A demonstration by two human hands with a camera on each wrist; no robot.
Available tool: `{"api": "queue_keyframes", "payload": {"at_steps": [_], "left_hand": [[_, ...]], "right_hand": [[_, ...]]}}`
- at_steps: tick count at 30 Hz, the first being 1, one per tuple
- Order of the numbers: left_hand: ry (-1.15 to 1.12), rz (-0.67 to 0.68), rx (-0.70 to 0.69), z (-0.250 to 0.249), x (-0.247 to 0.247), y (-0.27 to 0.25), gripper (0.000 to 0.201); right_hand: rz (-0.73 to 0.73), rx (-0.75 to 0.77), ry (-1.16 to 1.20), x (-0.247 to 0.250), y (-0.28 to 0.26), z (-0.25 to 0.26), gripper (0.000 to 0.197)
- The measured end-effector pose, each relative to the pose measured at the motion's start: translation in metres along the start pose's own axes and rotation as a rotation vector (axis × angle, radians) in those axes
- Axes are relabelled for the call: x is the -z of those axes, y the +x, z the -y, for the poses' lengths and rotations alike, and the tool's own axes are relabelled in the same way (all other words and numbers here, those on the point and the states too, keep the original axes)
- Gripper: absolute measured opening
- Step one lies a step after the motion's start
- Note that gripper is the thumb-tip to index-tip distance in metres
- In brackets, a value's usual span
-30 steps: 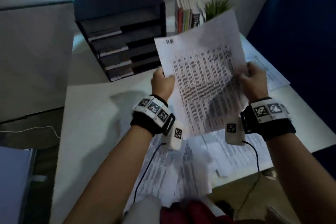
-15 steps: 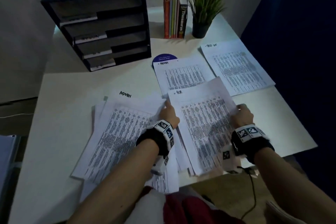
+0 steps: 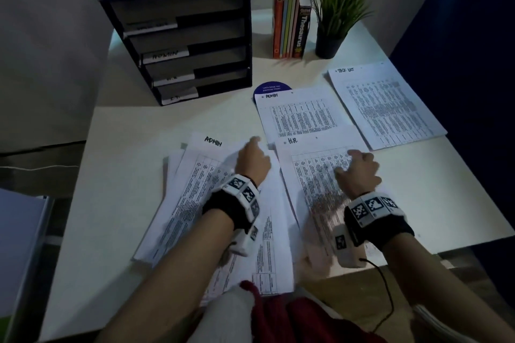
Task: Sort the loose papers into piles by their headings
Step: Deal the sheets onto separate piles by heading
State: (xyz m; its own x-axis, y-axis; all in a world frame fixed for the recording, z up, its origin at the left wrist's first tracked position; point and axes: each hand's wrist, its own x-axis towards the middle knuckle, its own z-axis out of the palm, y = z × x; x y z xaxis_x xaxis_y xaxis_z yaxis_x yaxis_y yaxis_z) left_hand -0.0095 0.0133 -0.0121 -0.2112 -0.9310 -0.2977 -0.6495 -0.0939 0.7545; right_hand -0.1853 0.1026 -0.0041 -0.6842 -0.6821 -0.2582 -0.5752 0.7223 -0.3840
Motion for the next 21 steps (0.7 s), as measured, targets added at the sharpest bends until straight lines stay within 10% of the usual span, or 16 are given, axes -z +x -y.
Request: {"api": "queue_keyframes", "payload": {"at_steps": [5, 9, 16, 21], "left_hand": [[0.214, -0.251, 0.123, 0.029, 0.071, 0.024, 0.051], [0.299, -0.133, 0.338, 0.059, 0.1, 0.032, 0.058], [0.07, -0.147, -0.093, 0.077, 0.108, 0.025, 0.024], [-0.177, -0.017, -0.19, 0.1, 0.116, 0.008, 0.024]], "right_hand": [[0.127, 0.379, 0.077, -0.027, -0.046, 0.064, 0.038], [0.334, 0.526, -0.065, -0.067, -0.079, 0.096, 0.045], [0.401, 0.481, -0.137, -0.1, -0.084, 0.099, 0.052], [0.309, 0.427, 0.225, -0.099, -0.07, 0.114, 0.093]]}}
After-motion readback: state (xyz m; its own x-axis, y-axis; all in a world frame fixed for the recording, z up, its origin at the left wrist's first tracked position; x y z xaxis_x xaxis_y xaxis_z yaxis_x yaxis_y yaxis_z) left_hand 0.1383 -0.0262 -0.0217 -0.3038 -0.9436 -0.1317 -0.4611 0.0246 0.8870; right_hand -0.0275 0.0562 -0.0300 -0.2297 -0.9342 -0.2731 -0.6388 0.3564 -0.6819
